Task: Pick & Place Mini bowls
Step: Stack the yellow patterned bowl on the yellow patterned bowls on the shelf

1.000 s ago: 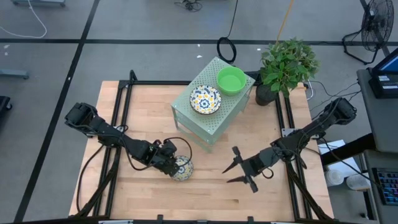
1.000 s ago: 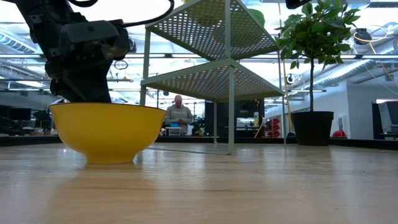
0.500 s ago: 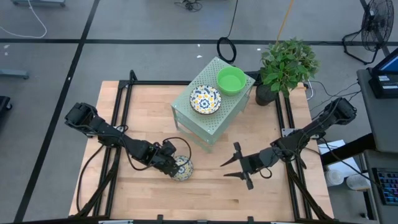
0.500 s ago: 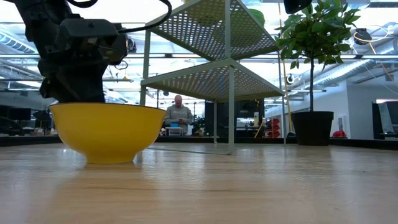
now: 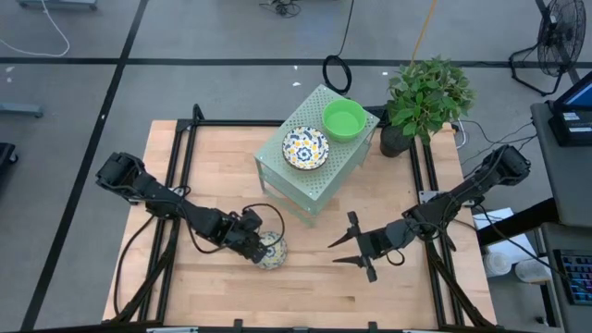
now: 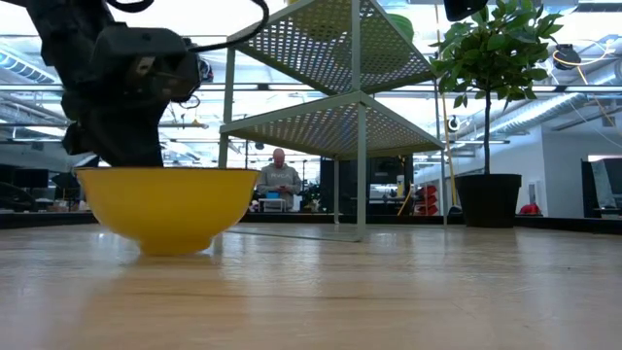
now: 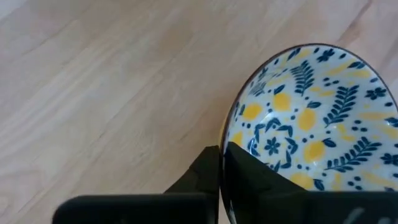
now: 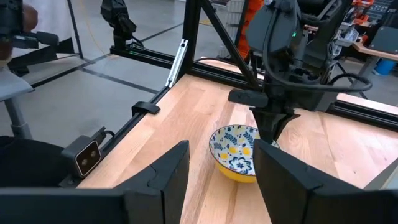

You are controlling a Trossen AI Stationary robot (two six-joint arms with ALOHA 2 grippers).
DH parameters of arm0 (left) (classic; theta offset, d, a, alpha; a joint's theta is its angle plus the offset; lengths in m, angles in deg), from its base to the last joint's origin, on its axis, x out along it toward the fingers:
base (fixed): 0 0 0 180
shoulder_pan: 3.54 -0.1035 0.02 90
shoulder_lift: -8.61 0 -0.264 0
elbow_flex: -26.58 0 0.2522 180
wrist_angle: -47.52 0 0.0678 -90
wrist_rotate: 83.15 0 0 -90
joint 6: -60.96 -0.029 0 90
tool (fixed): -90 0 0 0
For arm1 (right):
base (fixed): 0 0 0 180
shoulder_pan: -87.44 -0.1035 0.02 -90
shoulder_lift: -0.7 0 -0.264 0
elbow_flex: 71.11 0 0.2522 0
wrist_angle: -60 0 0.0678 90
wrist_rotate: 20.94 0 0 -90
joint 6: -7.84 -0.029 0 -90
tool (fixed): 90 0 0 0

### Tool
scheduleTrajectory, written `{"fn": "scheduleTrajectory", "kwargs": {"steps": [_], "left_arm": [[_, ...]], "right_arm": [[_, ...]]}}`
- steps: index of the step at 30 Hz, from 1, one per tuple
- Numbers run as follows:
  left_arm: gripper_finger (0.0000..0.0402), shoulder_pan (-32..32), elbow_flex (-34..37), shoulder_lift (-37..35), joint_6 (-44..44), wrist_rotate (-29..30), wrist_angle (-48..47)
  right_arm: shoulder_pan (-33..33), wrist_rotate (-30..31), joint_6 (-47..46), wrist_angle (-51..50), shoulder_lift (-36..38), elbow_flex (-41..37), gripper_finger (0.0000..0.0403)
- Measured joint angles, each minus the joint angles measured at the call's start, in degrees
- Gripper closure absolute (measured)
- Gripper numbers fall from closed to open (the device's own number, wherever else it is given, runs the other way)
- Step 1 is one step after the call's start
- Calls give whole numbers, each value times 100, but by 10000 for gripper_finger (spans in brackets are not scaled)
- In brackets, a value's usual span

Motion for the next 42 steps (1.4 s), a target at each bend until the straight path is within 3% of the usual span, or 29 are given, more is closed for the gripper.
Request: {"fn": "scheduleTrajectory", "kwargs": {"steps": [9, 16, 20, 28, 35, 42], "left_arm": [[390, 216, -99, -332, -887, -2, 131], [392, 533, -721, -984, -1784, 729, 69], [392, 470, -1632, -1285, -2575, 844, -248], [392, -110, -4558, -1112, -3772, 829, -1994], [392, -1313, -6679, -821, -4307, 703, -2902], [392, -2737, -7934, -77, -4228, -300, -2788]], "right_arm": [[2, 7, 4, -1, 0, 0, 238], [4, 16, 17, -2, -2, 0, 238], [24, 15, 18, 4, -2, 0, 238], [134, 18, 2, -1, -2, 0, 238], [146, 1, 0, -38, -2, 0, 238], [150, 0, 4, -40, -2, 0, 238]]}}
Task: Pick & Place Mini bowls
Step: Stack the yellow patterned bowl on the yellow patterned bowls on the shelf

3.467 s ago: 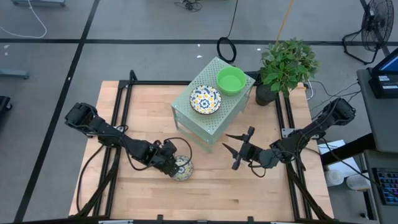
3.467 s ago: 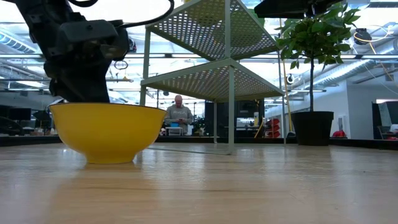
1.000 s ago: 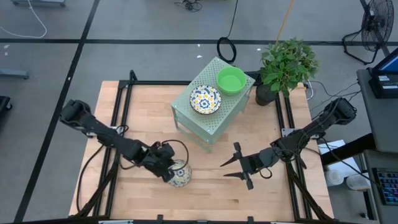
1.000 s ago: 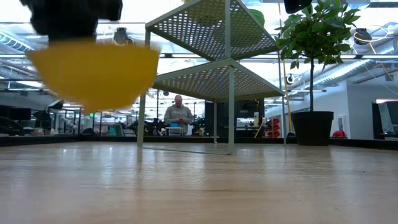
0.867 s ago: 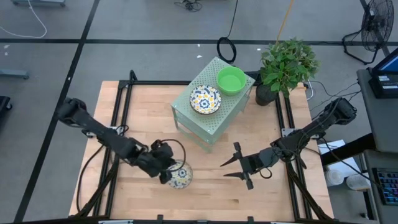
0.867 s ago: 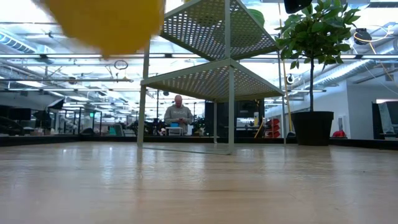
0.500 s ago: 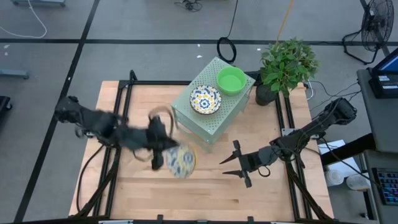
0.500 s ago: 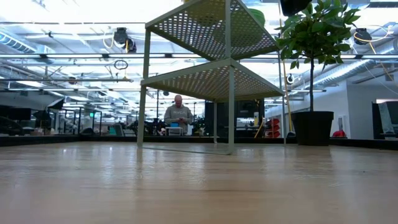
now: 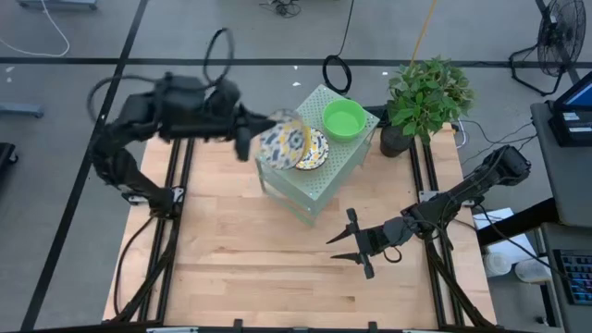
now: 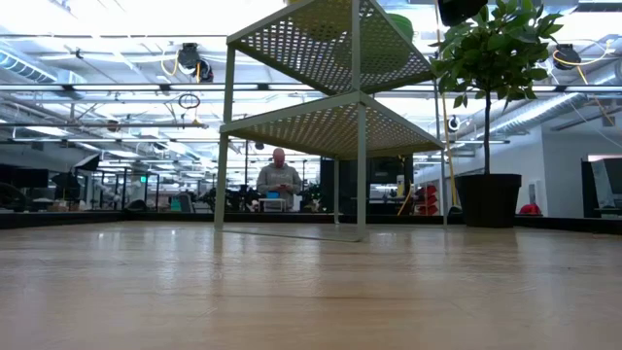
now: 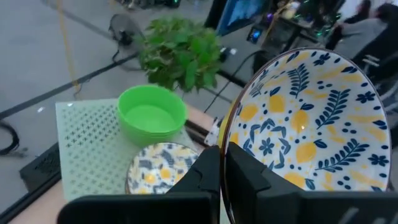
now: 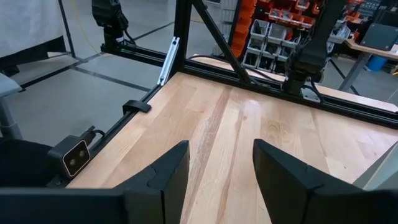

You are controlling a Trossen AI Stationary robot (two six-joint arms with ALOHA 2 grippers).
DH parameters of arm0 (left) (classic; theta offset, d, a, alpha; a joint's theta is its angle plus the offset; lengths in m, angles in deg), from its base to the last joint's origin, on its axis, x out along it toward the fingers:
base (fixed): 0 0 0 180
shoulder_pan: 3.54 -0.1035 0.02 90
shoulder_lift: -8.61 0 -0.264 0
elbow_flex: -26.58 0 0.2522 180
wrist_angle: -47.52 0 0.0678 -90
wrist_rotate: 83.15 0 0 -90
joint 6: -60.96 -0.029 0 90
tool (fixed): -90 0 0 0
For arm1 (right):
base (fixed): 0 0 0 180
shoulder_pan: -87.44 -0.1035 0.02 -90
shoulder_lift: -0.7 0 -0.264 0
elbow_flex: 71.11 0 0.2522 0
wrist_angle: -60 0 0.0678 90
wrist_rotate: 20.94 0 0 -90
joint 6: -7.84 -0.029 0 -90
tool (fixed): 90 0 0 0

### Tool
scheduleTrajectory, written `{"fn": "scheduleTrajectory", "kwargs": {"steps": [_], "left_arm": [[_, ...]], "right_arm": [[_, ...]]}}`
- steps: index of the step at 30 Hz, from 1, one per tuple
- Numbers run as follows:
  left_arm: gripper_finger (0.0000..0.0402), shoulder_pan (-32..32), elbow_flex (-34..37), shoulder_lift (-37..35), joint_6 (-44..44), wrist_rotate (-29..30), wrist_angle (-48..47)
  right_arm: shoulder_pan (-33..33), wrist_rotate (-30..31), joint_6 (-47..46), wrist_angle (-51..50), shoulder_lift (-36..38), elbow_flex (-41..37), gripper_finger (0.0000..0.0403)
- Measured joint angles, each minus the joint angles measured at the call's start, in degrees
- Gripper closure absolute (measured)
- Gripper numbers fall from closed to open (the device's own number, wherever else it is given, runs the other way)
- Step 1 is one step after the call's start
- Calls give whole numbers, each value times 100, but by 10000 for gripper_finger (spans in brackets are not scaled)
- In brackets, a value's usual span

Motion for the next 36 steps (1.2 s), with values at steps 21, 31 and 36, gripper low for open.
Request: {"fn": "scheduleTrajectory", "kwargs": {"steps": [21, 31, 36], "left_arm": [[391, -991, -154, 1256, 325, -520, -1387], [388, -988, -153, 1242, 394, -675, -1319], [350, -985, -153, 1240, 541, -676, -1312]], "right_arm": [[-2, 0, -2, -87, 0, 0, 238], [-2, 9, -3, -87, 0, 0, 238], [-2, 15, -4, -88, 0, 0, 238]]}}
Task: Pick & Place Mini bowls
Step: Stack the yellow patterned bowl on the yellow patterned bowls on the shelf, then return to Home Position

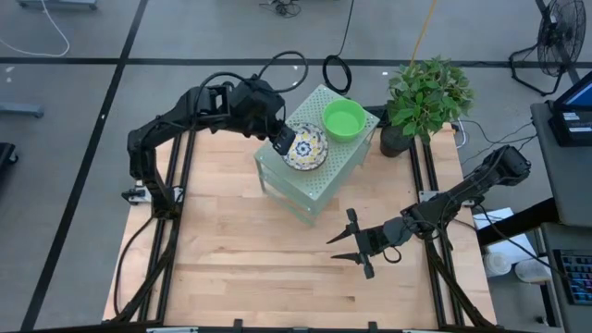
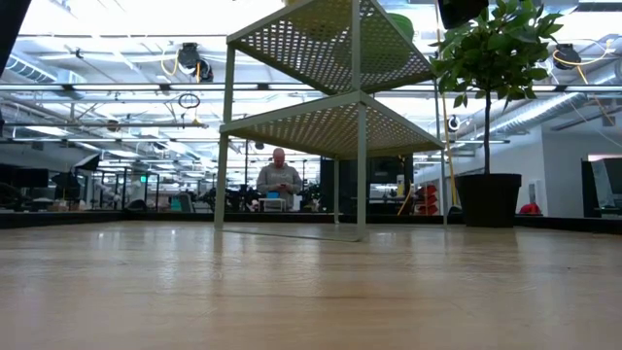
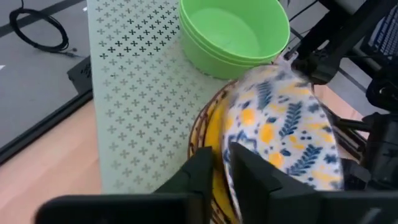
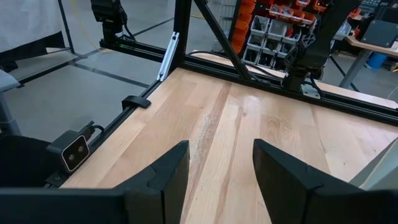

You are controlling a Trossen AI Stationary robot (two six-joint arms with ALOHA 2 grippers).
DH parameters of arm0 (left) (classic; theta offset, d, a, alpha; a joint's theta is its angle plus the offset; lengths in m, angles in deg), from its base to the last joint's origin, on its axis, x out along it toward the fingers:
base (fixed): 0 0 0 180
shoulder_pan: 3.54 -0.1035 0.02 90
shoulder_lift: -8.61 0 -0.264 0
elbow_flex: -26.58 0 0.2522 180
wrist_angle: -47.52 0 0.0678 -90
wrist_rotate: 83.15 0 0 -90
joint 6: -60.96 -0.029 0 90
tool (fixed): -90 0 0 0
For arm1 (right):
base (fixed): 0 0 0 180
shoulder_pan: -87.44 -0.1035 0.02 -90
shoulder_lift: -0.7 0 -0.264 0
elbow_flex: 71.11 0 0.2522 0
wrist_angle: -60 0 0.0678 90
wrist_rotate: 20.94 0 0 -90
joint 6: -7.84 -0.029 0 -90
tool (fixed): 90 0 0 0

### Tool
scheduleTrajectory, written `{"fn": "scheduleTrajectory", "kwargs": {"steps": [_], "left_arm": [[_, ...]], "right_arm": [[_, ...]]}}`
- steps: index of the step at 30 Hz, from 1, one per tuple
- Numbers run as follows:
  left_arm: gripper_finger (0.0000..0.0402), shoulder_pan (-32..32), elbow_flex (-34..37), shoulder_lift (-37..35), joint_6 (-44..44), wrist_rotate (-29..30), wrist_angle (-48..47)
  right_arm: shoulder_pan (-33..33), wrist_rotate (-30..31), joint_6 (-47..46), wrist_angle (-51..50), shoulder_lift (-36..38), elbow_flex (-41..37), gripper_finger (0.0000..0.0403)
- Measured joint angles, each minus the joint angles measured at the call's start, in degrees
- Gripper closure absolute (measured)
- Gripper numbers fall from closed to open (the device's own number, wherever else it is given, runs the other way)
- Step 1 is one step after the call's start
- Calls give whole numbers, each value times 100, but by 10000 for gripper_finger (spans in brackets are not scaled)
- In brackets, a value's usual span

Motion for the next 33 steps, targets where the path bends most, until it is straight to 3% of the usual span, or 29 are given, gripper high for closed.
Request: {"fn": "scheduleTrajectory", "kwargs": {"steps": [12, 20, 25, 27, 29, 31, 33], "left_arm": [[193, -42, 0, -198, -152, -322, 410], [149, -50, -2, -1082, -507, -862, 699], [137, 64, -4, -1683, -1126, -859, -356], [135, 193, -3, -1868, -1065, -490, -1021], [138, 506, 192, -2054, -1029, 387, -1692], [142, 936, 670, -2277, -757, 1454, -1734], [147, 1295, 1385, -2532, -577, 2150, -1361]], "right_arm": [[0, 4, 0, -2, 0, 0, 238], [-85, 1, -4, -337, 587, 0, 238], [-292, -17, -7, -517, 1502, 0, 238], [-391, -15, -14, -610, 1896, 0, 238], [-482, -17, -20, -887, 2267, 0, 238], [-564, -21, -43, -1273, 2618, 0, 238], [-611, -18, -47, -1664, 2968, 0, 238]]}}
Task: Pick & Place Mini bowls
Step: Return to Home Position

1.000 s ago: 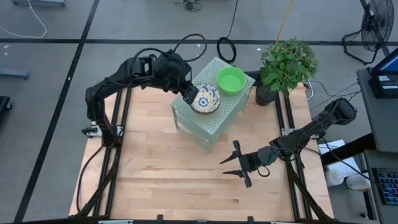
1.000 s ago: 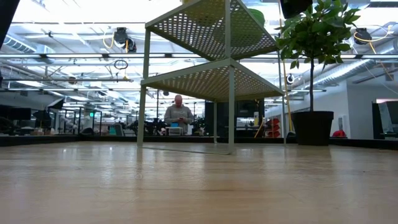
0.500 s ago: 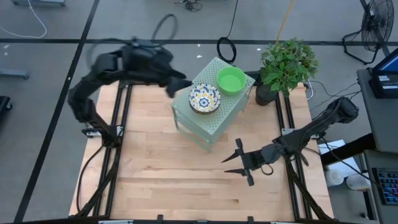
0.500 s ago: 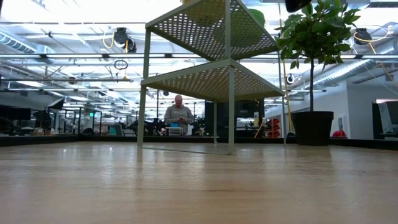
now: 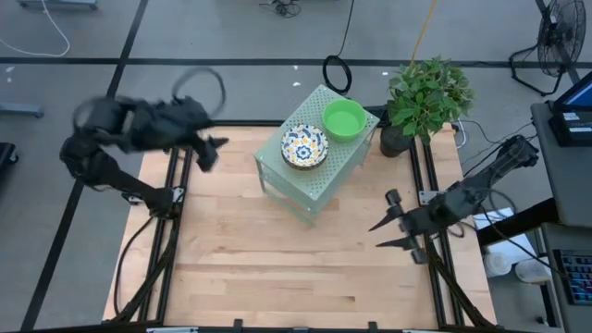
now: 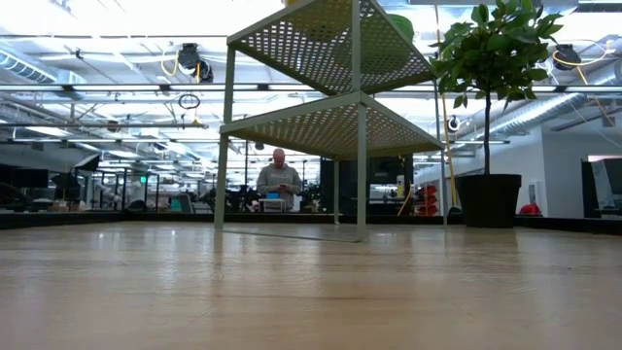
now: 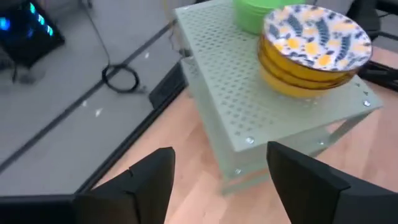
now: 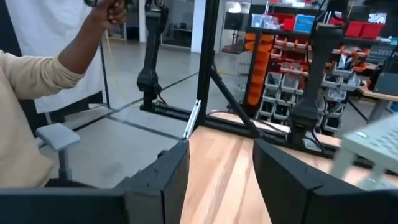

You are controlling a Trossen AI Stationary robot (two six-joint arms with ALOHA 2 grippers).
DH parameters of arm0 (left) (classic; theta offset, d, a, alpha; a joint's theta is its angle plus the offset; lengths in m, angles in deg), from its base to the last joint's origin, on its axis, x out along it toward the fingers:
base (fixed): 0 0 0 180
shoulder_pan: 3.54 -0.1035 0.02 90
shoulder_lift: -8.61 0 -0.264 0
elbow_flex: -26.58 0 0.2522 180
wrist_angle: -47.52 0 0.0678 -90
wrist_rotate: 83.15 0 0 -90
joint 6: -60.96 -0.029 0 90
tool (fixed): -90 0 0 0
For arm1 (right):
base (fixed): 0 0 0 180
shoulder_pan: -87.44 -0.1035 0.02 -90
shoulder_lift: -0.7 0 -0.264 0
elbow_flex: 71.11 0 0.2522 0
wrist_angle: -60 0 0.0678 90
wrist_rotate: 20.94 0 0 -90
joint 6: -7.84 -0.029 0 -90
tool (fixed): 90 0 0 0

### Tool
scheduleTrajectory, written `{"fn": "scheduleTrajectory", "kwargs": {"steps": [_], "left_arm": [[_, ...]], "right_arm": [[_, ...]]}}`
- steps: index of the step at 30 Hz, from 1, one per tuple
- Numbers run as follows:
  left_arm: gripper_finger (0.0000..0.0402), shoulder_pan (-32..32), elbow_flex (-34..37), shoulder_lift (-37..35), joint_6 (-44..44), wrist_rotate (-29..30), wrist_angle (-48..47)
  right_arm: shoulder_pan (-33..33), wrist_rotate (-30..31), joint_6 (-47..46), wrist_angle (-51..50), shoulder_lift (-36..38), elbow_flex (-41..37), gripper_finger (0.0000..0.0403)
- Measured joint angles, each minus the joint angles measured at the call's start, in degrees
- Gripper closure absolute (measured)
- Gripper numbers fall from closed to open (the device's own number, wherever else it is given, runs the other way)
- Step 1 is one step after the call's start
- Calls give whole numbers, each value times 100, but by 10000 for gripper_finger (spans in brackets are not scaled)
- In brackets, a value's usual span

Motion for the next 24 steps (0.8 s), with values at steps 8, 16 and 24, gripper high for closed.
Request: {"fn": "scheduleTrajectory", "kwargs": {"steps": [8, 16, 24], "left_arm": [[149, 740, 4211, -1679, -1476, -706, 4286], [131, 5, 8603, -4410, -1516, -1336, 7698], [142, -303, 10854, -6609, -1504, -2865, 9122]], "right_arm": [[-1, -1, -689, -1315, 828, 0, 238], [-1, 1, -812, -1556, 855, 0, 238], [1, 162, -289, -970, 1570, -1026, 238]]}}
